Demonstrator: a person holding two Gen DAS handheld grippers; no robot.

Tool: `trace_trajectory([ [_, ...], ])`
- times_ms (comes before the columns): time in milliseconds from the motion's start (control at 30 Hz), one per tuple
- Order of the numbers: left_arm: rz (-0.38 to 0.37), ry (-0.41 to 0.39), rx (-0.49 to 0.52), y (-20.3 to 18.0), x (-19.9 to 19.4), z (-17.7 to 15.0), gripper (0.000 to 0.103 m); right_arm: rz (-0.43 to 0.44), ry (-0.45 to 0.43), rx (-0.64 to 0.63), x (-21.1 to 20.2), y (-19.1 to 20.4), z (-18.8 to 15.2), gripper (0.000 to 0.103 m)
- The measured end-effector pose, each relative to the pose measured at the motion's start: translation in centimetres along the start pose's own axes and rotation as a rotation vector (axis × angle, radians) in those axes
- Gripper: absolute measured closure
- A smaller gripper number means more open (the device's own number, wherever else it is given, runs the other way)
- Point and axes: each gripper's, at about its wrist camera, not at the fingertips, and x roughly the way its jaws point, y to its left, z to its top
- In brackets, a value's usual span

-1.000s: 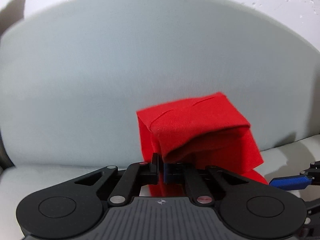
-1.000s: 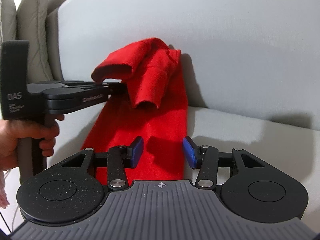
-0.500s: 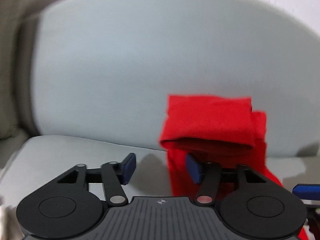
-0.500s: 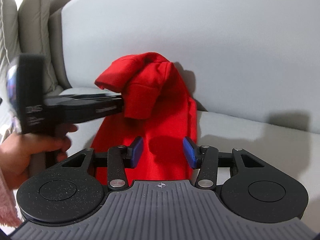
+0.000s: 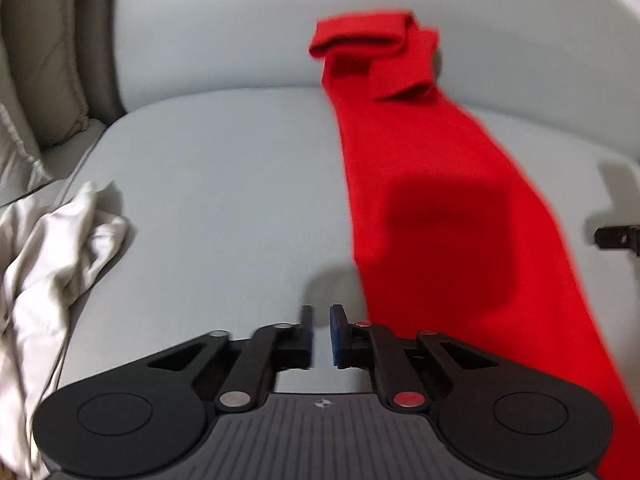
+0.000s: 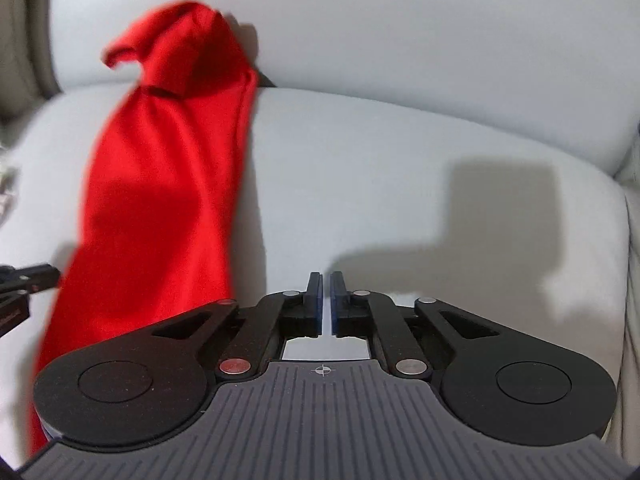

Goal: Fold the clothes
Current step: 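Move both grippers to the hem and grasp it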

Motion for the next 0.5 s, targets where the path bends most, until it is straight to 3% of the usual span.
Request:
trace_trajectory([
  [33, -0.012, -0.002, 0.012, -0.6, -0.3, -0.3, 0.084, 0.039, -0.008, 0.005, -1.0, 0.6, -0.7, 0.09],
  [133, -0.096, -0.024, 0.049, -3.6, -6.2, -3.3, 0.077, 0.102, -0.002, -0.024, -3.1, 3.1, -3.5, 0.09],
  [167, -0.125, -0.021, 0.044, -4.4, -8.4, -5.4, 0.069, 0.113, 0.007, -0.036, -3.5, 3.8, -4.5, 0.089],
  [200, -0.124, -0.002, 0.048, -4.8, -10.4, -7.7, 0.069, 0.105, 0.023, -0.05, -4.0, 4.1, -6.2, 0.088],
  [300, -0.035, 0.172, 0.098, -6.1, -9.6, -11.9, 0.07, 0.083, 0.073, -0.092, -5.5, 4.9, -11.1, 0.082],
  [400, 0.005, 0.158, 0.188, -7.3, -12.6, -15.1, 0.071, 0.061, 0.121, -0.134, -7.1, 5.8, -15.9, 0.082],
  [500, -0.014, 0.195, 0.259, -8.0, -14.9, -16.8, 0.071, 0.06, 0.118, -0.156, -11.3, 5.8, -19.0, 0.081],
])
